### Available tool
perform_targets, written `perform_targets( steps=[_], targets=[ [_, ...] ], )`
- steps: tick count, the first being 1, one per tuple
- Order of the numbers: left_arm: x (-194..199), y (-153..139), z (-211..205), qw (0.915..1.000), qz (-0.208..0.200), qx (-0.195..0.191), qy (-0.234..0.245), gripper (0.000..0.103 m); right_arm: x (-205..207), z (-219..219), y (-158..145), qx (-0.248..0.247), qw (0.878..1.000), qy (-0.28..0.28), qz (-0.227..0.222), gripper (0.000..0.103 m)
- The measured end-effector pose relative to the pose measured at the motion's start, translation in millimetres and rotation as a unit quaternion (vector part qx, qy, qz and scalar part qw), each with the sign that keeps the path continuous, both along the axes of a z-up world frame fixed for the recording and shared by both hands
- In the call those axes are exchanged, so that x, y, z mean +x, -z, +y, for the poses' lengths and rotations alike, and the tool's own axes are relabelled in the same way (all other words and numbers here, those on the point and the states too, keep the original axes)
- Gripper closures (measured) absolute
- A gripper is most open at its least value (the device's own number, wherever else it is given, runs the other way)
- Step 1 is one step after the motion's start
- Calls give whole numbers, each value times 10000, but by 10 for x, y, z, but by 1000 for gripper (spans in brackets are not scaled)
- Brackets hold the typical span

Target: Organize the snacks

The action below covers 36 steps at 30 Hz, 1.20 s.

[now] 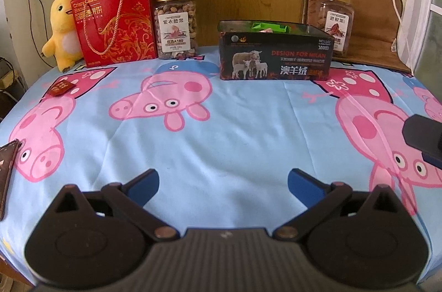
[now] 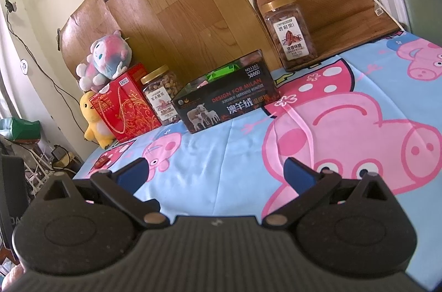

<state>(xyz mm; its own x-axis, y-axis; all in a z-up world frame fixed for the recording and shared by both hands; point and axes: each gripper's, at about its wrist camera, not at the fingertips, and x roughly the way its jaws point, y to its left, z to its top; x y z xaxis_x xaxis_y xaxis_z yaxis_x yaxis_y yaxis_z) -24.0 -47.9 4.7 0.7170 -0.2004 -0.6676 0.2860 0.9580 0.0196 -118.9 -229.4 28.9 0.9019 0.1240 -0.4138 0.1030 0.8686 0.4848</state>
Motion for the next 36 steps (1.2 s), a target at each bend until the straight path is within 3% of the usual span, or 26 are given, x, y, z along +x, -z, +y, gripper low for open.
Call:
perform_targets(
  steps=[22, 36],
  targets=[
    [-46, -59, 29, 9997, -137, -196, 110, 0, -3, 9, 9, 2, 10000, 9, -8, 0],
    [-74, -57, 30, 10000, -86, -13, 45, 0, -10, 27, -2, 6, 10000, 0, -14, 0]
  ],
)
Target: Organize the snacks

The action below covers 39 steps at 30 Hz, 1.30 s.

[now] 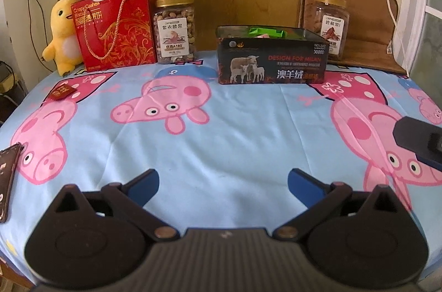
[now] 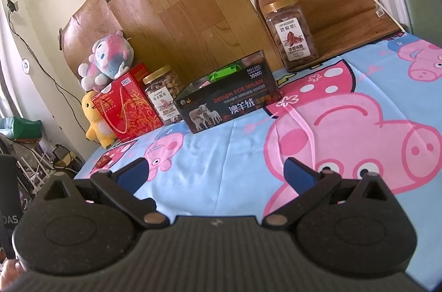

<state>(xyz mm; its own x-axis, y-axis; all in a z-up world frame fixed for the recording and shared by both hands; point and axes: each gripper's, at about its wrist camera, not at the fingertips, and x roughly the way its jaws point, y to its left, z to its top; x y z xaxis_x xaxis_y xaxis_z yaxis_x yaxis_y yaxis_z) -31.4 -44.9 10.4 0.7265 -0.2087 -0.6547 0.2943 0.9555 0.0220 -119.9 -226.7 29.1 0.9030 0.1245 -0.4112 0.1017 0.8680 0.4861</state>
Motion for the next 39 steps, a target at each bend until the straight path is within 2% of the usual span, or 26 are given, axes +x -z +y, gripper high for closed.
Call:
perform_targets(
  steps=[18, 39],
  targets=[
    [67, 54, 14, 9998, 206, 3, -51, 0, 24, 41, 7, -33, 10000, -55, 76, 0],
    [59, 67, -39, 9997, 229, 84, 33, 0, 18, 11, 72, 44, 9999, 49, 135, 0]
  ],
)
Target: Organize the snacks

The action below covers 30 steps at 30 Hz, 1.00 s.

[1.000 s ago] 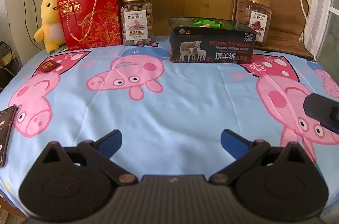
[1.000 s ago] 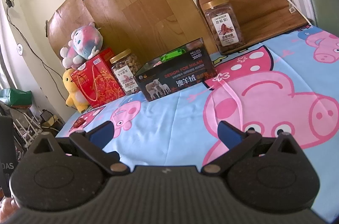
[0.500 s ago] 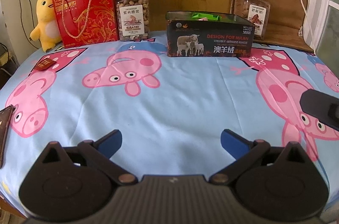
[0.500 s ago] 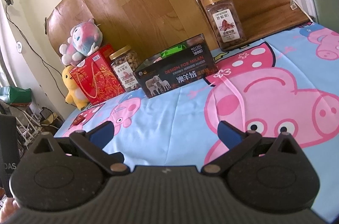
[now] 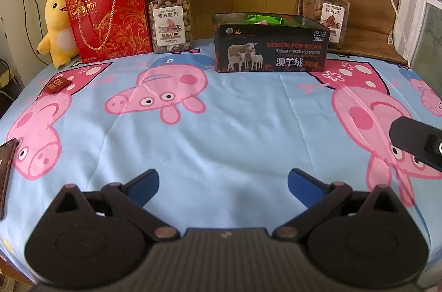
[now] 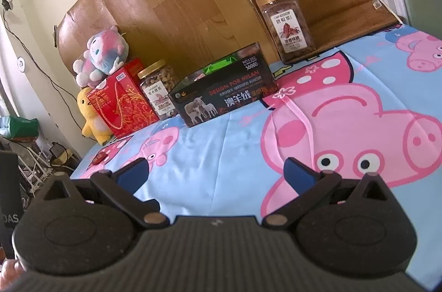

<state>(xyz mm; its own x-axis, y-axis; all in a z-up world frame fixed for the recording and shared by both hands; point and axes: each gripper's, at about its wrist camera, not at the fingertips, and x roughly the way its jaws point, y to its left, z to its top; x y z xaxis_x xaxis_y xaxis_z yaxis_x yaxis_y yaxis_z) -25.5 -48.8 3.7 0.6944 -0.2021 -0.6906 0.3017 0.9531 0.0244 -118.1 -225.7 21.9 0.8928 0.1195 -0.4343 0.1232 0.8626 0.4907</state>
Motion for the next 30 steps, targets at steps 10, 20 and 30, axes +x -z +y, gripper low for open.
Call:
perform_targets(
  steps=[10, 20, 30],
  targets=[
    [-4, 4, 7, 10000, -7, -35, -7, 0, -23, 23, -15, -128, 9999, 53, -80, 0],
    [-31, -10, 25, 9999, -60, -76, 39, 0, -29, 58, -18, -238, 9996, 106, -137, 0],
    [-24, -8, 64, 9999, -84, -80, 61, 0, -31, 44, -12, -176, 9989, 397, -164, 0]
  ],
)
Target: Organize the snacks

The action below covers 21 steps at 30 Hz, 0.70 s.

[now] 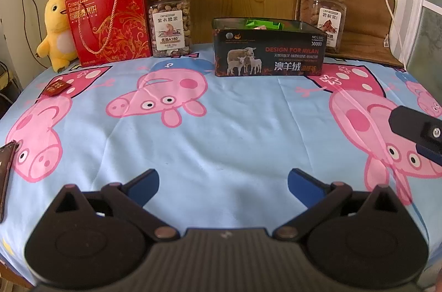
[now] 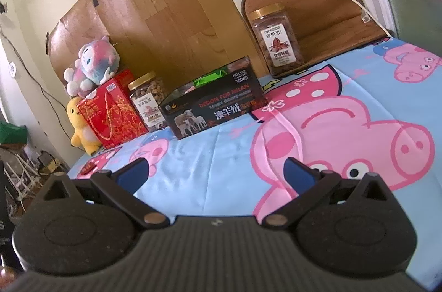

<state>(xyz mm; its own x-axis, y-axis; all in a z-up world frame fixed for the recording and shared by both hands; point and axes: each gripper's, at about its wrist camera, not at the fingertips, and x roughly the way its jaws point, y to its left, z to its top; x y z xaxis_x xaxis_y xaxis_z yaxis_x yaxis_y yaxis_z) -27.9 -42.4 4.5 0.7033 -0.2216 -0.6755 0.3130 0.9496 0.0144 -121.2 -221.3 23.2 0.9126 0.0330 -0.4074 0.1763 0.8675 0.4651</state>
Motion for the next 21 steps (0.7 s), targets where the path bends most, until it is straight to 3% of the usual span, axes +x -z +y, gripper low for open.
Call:
perform_targets(
  steps=[21],
  targets=[
    [-34, -8, -38, 9999, -20, -26, 125, 0, -10, 36, 3, -36, 9999, -105, 81, 0]
  ],
)
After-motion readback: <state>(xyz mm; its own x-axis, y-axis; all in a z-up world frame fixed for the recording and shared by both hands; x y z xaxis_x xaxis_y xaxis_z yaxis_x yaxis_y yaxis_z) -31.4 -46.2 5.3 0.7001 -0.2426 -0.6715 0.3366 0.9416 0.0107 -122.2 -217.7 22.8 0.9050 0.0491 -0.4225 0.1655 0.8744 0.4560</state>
